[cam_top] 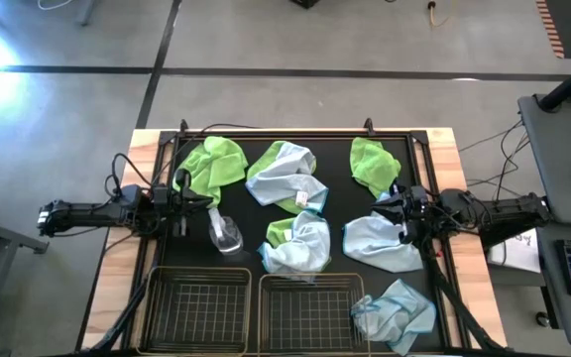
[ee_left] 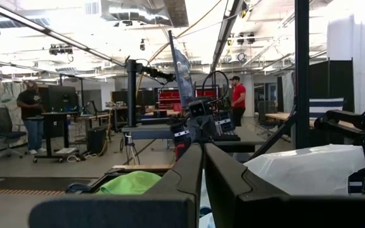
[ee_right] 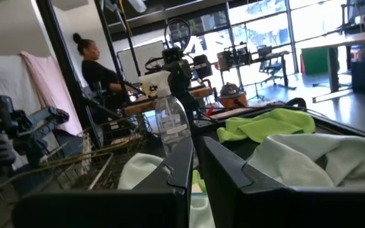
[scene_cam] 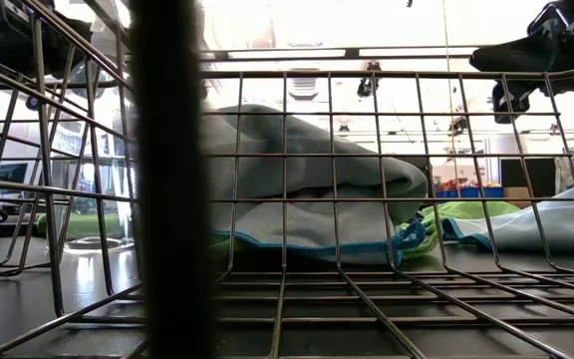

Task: Sort microfiber towel by color & place in baskets
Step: Put the green microfiber cloth into the right wire basket

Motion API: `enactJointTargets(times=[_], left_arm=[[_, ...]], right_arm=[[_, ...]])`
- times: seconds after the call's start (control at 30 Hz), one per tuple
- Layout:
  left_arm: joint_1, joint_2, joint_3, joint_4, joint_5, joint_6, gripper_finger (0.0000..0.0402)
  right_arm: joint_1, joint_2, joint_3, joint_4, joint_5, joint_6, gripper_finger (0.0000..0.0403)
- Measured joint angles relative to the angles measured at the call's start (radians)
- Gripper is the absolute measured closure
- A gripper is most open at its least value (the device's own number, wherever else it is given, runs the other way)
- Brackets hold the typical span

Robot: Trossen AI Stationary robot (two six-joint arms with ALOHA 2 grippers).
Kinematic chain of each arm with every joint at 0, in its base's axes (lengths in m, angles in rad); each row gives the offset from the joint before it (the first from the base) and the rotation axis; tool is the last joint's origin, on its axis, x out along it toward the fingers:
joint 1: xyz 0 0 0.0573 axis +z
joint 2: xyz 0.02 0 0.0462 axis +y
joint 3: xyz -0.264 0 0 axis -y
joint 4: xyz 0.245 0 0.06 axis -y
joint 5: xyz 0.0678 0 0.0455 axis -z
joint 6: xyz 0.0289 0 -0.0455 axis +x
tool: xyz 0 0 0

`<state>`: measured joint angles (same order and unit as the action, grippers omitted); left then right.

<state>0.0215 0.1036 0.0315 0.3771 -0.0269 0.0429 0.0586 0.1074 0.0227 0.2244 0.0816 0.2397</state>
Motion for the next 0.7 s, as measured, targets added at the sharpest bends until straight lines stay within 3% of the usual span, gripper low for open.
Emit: enactJointTargets(times=[0.13, 0.3, 0.47, 0.7], left_arm=[[0.000, 0.000, 0.000, 0.000, 0.014, 0.051, 0.0400], [0.000, 0.000, 0.007, 0.000, 0.014, 0.212, 0.0400], [0.000, 0.000, 0.091, -0.018, 0.013, 0.207, 0.0400], [0.000, 0.016, 0.280, -0.328, 0.007, 0.137, 0.0400]], right_arm=[[0.000, 0.000, 0.000, 0.000, 0.032, 0.005, 0.0374], [0.000, 0.000, 0.000, 0.002, 0.158, 0.022, 0.0374], [0.000, 0.001, 0.038, -0.002, 0.156, 0.001, 0.0374], [0.000, 0.039, 0.125, -0.044, 0.157, -0.132, 0.0374]])
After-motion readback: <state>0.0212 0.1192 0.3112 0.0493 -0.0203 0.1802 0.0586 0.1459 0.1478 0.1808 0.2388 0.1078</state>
